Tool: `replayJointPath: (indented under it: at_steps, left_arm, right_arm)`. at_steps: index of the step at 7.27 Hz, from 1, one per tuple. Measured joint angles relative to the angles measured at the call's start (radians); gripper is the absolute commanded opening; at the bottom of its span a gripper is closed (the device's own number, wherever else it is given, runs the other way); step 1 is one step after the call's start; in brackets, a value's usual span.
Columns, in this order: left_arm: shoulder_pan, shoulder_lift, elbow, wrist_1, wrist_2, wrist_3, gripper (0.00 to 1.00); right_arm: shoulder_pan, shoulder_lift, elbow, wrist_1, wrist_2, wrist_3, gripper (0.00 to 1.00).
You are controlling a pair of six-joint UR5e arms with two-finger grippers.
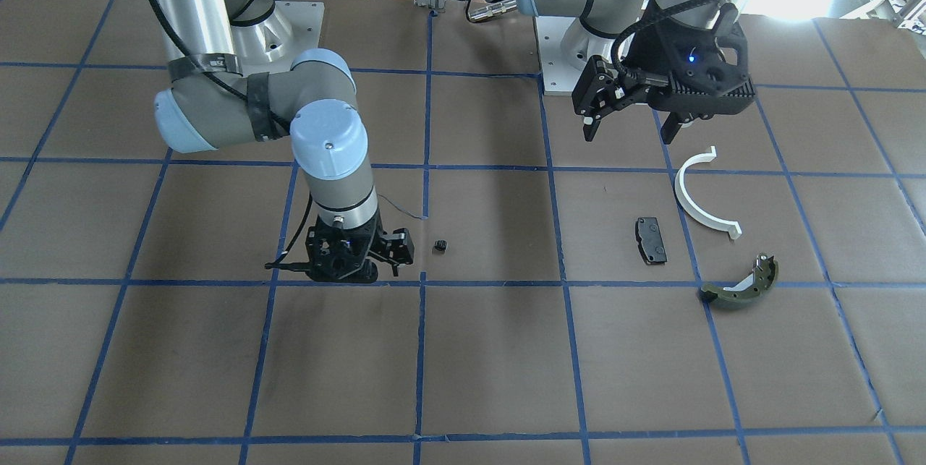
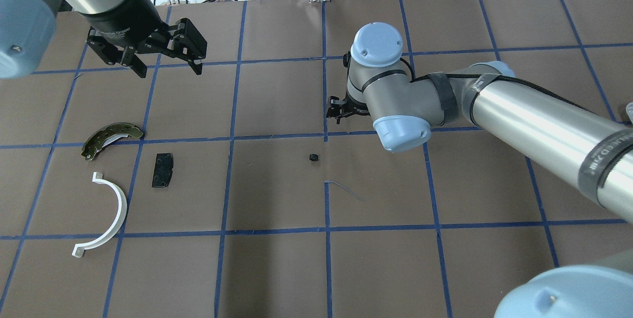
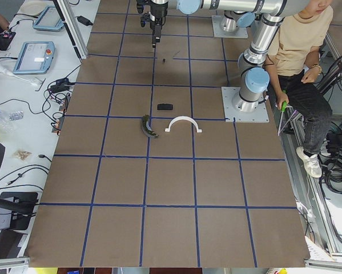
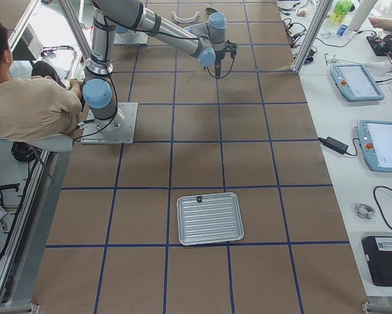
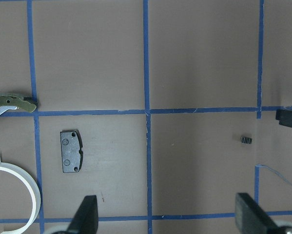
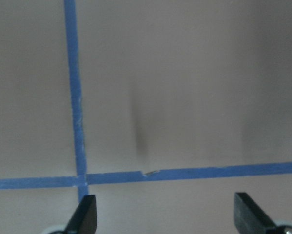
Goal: Place bearing gear from tray to pile
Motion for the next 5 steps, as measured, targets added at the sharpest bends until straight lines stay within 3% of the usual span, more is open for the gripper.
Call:
replayJointPath:
  at_steps: [3,5]
  left_arm:
    - [-0.002,-0.018,-0.001,-0.001,-0.001,-0.002,1.00]
    - [-0.048,-0.081,-0.019,-0.003,-0.001,-0.034,1.00]
  right_arm:
    - [-0.192,-0.113,0.034,0.079,-0.002,-0.274,1.00]
    - [-0.349,-0.193,0.041,0.241,-0.003,-0.412,1.00]
